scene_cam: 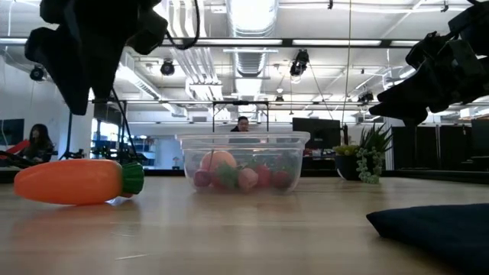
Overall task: Pick and placing Produce into tupperware
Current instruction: Put the orange carrot into the transparent bin
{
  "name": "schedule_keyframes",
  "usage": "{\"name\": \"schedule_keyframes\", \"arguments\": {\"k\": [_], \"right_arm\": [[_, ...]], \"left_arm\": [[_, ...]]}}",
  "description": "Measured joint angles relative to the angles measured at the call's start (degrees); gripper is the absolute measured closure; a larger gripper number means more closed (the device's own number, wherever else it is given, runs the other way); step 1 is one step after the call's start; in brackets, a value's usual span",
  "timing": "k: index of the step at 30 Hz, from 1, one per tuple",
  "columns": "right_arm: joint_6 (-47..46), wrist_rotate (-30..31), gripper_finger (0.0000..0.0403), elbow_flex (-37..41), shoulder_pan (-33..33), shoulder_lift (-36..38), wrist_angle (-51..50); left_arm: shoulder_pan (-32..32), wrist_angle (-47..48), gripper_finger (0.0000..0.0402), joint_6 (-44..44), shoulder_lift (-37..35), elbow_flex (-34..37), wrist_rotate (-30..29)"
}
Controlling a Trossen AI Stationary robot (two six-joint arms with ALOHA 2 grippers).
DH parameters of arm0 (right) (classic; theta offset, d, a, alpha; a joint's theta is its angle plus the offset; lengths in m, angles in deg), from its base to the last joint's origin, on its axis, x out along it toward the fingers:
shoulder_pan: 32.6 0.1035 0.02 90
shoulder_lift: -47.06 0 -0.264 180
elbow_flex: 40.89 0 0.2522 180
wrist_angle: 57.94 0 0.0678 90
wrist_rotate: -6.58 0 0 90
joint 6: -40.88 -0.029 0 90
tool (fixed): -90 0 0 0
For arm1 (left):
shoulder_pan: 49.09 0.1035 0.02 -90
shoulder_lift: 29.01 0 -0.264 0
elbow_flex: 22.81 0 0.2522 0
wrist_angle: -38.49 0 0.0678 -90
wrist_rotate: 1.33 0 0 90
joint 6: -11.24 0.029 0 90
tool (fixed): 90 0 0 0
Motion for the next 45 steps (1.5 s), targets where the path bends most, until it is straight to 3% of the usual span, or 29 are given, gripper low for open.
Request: {"name": "schedule_keyframes", "arguments": {"k": [11, 17, 25, 40, 45], "right_arm": [[0.0, 0.0, 0.0174, 0.0, 0.0, 0.0, 0.0], [0.0, 0.0, 0.0174, 0.0, 0.0, 0.0, 0.0], [0.0, 0.0, 0.0174, 0.0, 0.0, 0.0, 0.0], [0.0, 0.0, 0.0174, 0.0, 0.0, 0.0, 0.0], [0.0, 0.0, 0.0174, 0.0, 0.0, 0.0, 0.0]], "left_arm": [[-3.8, -4.6, 0.0142, -5.2, 0.5, 1.8, -0.9], [-5.3, -9.8, 0.0117, -4.2, 4.6, 1.8, -0.7], [-5.4, -9.3, 0.0091, -4.1, 8.5, 1.8, -0.2], [-5.2, -10.3, 0.0092, -1.5, 12.9, 1.8, -3.6], [-5.2, -10.3, 0.0116, -0.9, 13.4, 1.8, -3.7]]}}
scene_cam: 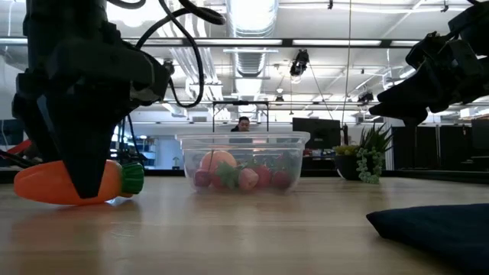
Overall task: Pick and placing Produce into tupperware
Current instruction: Put the orange carrot into the transparent bin
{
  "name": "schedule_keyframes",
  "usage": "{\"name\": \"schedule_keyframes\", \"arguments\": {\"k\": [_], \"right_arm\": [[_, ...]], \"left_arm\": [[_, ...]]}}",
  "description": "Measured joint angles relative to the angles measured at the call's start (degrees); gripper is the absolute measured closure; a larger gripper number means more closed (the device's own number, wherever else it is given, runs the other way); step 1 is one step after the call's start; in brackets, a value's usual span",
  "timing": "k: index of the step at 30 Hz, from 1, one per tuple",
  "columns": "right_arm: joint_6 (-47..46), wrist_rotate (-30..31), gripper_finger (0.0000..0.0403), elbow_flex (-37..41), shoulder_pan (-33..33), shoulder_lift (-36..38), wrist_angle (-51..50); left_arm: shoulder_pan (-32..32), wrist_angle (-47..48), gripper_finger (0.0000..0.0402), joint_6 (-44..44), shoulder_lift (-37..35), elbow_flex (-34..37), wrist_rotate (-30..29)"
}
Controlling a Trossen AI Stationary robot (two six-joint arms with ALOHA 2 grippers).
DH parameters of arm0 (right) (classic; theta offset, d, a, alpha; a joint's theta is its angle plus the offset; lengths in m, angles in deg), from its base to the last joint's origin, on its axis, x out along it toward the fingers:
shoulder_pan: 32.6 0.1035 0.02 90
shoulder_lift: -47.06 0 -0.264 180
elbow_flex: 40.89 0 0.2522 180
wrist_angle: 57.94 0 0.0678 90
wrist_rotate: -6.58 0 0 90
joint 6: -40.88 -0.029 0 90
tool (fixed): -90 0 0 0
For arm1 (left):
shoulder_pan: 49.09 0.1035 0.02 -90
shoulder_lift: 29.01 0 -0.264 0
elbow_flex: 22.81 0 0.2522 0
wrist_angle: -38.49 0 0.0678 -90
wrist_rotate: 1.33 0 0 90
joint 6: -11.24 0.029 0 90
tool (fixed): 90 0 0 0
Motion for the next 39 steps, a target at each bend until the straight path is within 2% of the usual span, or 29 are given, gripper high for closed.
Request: {"name": "schedule_keyframes", "arguments": {"k": [14, 24, 30, 33, 37, 39], "right_arm": [[0.0, 0.0, 0.0174, 0.0, 0.0, 0.0, 0.0], [0.0, 0.0, 0.0174, 0.0, 0.0, 0.0, 0.0], [0.0, 0.0, 0.0174, 0.0, 0.0, 0.0, 0.0], [0.0, 0.0, 0.0174, 0.0, 0.0, 0.0, 0.0], [0.0, 0.0, 0.0174, 0.0, 0.0, 0.0, 0.0], [0.0, 0.0, 0.0174, 0.0, 0.0, 0.0, 0.0]], "left_arm": [[0.6, 0.0, 0.0222, 1.4, 0.0, 0.0, -3.5], [4.0, 0.1, 0.0238, 7.0, -3.5, -2.0, -3.6], [9.1, -0.2, 0.0239, 15.6, -8.1, -6.4, -10.0], [12.5, -1.4, 0.0239, 23.0, -9.6, -9.0, -13.9], [16.4, -8.1, 0.0239, 36.0, -10.4, -10.7, -14.2], [18.2, -11.1, 0.0236, 38.5, -10.1, -10.8, -14.0]]}}
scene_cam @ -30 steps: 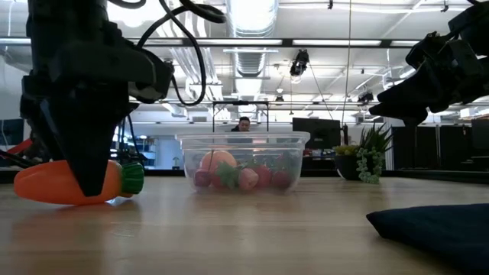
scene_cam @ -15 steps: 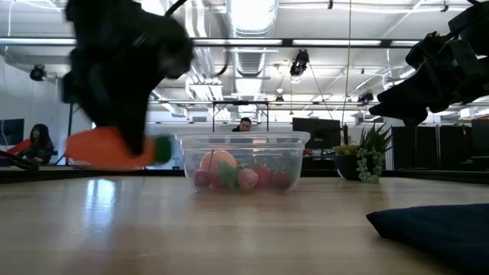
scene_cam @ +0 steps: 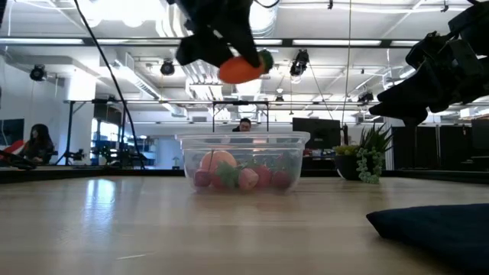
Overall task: Pick and placing Produce into tupperware
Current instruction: Put the orange carrot into the transparent bin, then return to Home Position
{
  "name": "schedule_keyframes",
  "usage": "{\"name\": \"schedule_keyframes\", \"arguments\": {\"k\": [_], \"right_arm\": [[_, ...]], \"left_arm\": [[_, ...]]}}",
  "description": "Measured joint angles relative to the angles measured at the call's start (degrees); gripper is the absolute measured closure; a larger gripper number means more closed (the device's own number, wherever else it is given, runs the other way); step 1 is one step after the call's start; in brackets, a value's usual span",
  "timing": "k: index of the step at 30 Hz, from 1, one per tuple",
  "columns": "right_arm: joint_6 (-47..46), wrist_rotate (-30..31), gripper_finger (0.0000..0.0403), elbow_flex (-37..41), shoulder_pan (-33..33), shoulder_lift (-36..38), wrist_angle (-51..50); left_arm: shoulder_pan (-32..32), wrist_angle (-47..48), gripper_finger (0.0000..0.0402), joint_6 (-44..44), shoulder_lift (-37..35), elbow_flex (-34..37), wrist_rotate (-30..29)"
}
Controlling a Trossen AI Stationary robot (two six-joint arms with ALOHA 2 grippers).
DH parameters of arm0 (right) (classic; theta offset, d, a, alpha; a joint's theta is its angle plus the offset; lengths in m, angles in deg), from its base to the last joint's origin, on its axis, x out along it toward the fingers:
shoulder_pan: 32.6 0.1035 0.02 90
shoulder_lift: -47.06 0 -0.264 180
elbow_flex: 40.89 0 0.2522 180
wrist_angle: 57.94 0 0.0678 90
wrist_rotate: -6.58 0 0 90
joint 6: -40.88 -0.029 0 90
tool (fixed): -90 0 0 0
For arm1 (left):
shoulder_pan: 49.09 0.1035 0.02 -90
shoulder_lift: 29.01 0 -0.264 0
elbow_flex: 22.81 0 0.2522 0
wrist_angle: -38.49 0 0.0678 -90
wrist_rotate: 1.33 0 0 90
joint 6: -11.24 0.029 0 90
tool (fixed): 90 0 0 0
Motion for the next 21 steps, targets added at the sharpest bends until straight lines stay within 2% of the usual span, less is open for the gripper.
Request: {"name": "schedule_keyframes", "arguments": {"k": [6, 12, 18, 21], "right_arm": [[0.0, 0.0, 0.0174, 0.0, 0.0, 0.0, 0.0], [0.0, 0.0, 0.0174, 0.0, 0.0, 0.0, 0.0], [0.0, 0.0, 0.0174, 0.0, 0.0, 0.0, 0.0], [0.0, 0.0, 0.0174, 0.0, 0.0, 0.0, 0.0]], "left_arm": [[4.3, -3.4, 0.0180, -0.2, 1.7, 0.4, 0.1], [5.1, -4.4, 0.0113, -0.1, 3.3, -0.3, 0.9], [5.2, -13.8, 0.0096, 3.0, 1.9, -1.2, 0.1], [5.1, -15.0, 0.0096, 4.8, -0.5, -2.0, 1.4]]}}
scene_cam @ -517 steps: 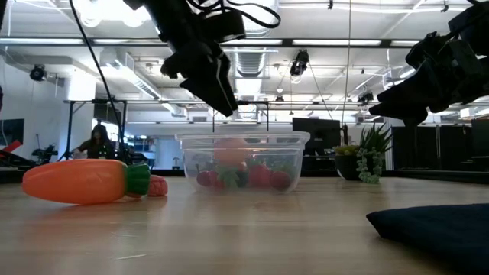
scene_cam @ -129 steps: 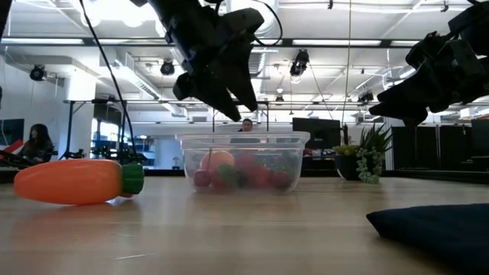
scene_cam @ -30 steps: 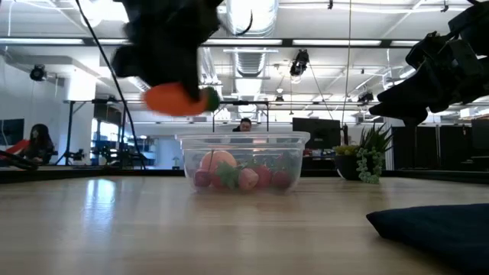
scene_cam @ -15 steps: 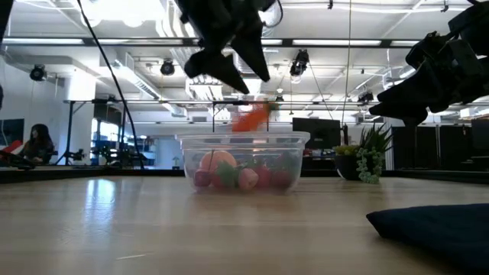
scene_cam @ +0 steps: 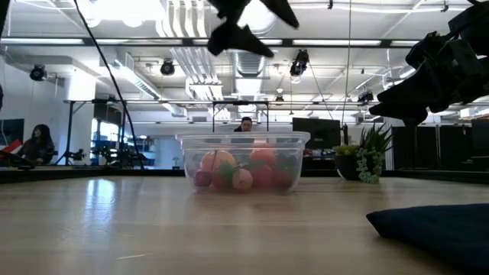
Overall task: Pick and placing Produce into tupperware
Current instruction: Return to Home Position
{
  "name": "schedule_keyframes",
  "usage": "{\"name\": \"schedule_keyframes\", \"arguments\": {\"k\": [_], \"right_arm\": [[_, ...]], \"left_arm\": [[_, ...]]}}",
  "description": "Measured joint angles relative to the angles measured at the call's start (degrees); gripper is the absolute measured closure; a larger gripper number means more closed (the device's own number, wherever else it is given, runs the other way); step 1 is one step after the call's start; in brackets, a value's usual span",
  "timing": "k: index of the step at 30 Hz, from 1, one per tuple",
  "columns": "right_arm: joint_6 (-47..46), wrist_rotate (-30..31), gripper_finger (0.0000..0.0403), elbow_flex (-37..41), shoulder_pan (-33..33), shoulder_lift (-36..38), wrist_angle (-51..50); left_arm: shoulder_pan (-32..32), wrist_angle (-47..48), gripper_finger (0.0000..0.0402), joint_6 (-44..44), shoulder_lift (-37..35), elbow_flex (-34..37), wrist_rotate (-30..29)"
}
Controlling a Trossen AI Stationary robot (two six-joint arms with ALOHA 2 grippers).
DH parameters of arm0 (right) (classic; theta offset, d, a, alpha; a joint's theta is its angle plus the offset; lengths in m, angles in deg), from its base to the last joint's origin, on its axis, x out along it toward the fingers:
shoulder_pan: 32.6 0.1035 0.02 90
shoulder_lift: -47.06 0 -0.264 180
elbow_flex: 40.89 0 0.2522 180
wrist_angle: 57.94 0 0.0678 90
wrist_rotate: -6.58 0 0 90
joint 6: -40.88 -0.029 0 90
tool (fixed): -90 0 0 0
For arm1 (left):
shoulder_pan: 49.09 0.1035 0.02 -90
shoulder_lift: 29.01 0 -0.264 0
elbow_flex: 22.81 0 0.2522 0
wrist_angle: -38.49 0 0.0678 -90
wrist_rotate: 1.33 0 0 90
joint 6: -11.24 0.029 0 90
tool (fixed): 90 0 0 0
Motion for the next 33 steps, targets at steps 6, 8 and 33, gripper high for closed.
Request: {"name": "schedule_keyframes", "arguments": {"k": [6, 8, 33], "right_arm": [[0.0, 0.0, 0.0174, 0.0, 0.0, 0.0, 0.0], [0.0, 0.0, 0.0174, 0.0, 0.0, 0.0, 0.0], [0.0, 0.0, 0.0174, 0.0, 0.0, 0.0, 0.0]], "left_arm": [[-0.9, -0.2, 0.0095, -2.2, -8.3, 0.3, 1.9], [-1.6, 0.0, 0.0095, 2.5, -11.7, 1.2, 5.1], [0.6, -13.2, 0.0095, 14.4, -48.1, 39.2, 7.9]]}}
